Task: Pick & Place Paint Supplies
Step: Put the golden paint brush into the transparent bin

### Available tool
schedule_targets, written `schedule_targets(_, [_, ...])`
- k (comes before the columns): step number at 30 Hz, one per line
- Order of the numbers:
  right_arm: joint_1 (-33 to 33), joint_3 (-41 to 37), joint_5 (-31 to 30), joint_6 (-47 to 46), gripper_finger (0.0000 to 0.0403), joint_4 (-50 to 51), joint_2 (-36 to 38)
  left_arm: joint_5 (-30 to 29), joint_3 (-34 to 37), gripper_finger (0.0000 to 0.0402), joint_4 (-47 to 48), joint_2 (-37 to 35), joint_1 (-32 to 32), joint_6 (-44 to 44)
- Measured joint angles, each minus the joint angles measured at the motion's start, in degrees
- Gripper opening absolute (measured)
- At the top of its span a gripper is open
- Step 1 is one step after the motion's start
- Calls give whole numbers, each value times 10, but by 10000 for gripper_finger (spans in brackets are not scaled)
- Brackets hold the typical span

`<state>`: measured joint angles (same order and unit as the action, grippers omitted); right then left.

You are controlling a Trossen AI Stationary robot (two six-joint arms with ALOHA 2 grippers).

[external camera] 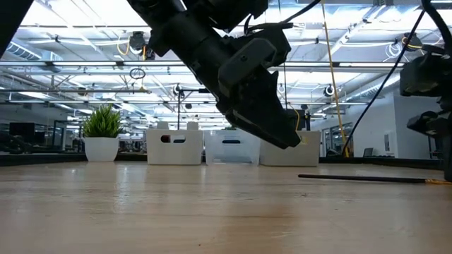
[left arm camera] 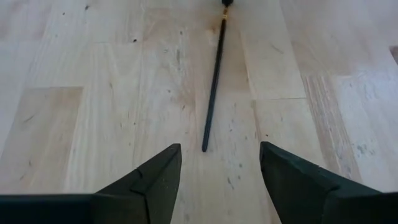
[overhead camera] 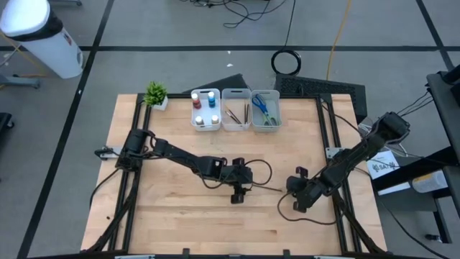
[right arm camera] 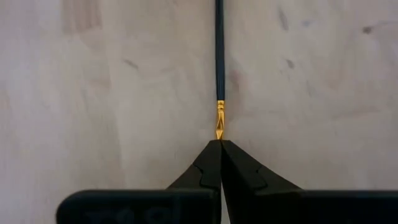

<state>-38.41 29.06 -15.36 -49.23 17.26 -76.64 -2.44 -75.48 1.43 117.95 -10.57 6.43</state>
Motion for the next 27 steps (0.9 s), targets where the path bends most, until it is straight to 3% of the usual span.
schedule_targets(9, [1, -2, -53, 46, 0, -10, 45, 0, 0, 230, 0, 0, 0, 3])
schedule_targets(23, [55, -1, -84, 130, 0, -19, 45, 0, 0, 230, -1, 0, 0, 5])
schedule_targets(27, [70, -1, -70, 144, 0, -18, 45, 0, 0, 230, -1, 0, 0, 9])
